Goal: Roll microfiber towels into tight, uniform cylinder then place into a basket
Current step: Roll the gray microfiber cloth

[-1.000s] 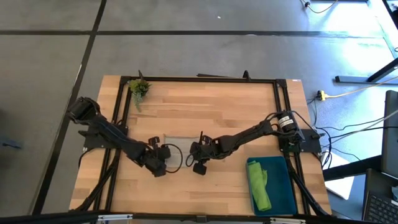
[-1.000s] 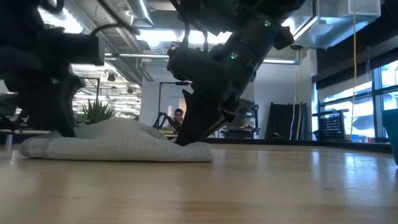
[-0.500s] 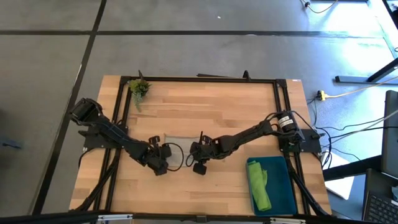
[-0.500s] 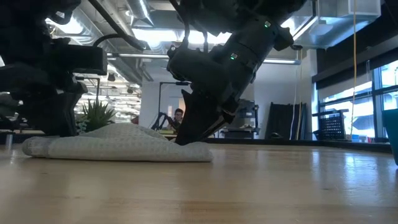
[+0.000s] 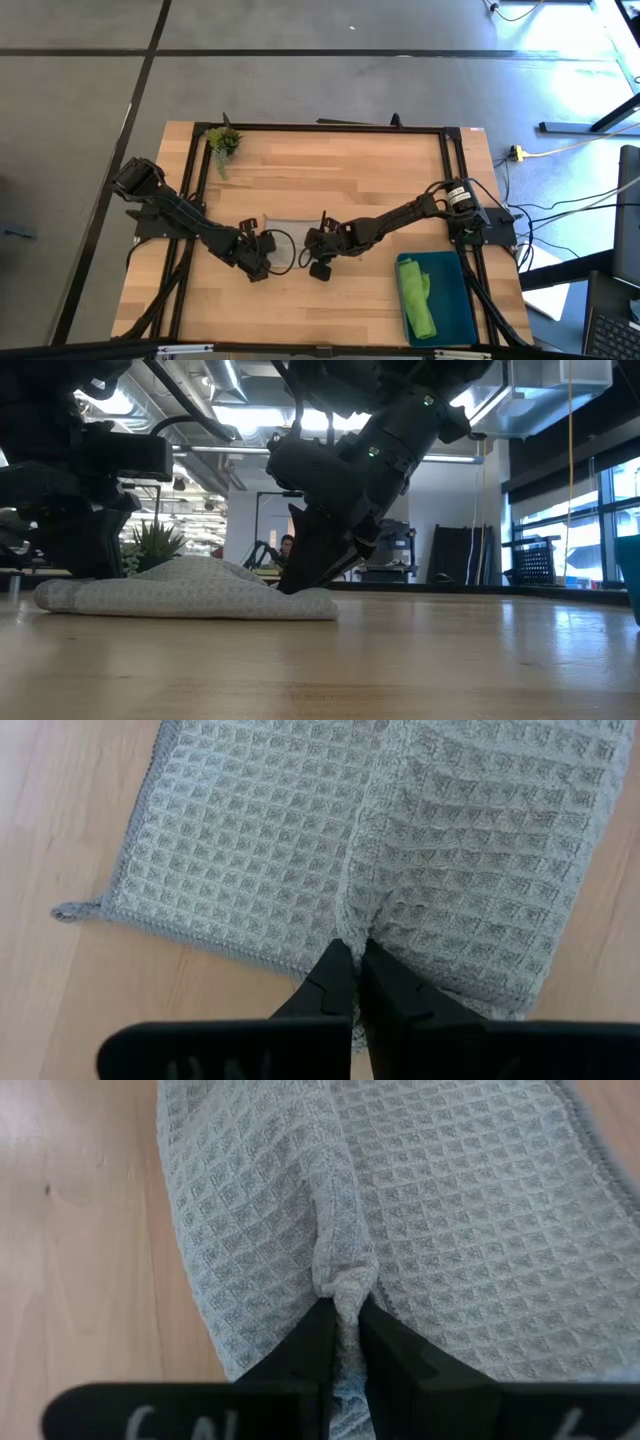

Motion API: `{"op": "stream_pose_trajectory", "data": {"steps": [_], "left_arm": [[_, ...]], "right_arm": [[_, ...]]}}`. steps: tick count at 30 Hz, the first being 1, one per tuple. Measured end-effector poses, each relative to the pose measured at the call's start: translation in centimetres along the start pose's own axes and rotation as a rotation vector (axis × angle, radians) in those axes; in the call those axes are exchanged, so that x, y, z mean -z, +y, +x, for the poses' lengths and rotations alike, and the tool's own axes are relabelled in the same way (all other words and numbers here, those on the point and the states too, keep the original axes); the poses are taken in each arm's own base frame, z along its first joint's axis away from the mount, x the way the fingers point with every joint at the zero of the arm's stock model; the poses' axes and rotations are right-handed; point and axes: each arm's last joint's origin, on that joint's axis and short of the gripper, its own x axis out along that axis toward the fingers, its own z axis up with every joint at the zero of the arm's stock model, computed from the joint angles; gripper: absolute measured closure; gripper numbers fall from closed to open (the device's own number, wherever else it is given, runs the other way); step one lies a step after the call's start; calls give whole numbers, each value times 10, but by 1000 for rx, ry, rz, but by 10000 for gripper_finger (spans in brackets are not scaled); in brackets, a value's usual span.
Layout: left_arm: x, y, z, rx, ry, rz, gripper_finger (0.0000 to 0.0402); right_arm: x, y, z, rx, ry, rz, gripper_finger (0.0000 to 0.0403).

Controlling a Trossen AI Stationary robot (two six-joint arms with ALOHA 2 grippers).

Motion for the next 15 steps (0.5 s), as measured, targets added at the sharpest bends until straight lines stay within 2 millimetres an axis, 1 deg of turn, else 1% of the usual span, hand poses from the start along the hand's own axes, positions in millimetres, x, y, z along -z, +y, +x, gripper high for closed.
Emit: {"op": "stream_pose_trajectory", "data": {"steps": [15], "left_arm": [[0,0,0,4,0,-1,401]], "right_arm": [[0,0,0,-1,-2,23,354]]}}
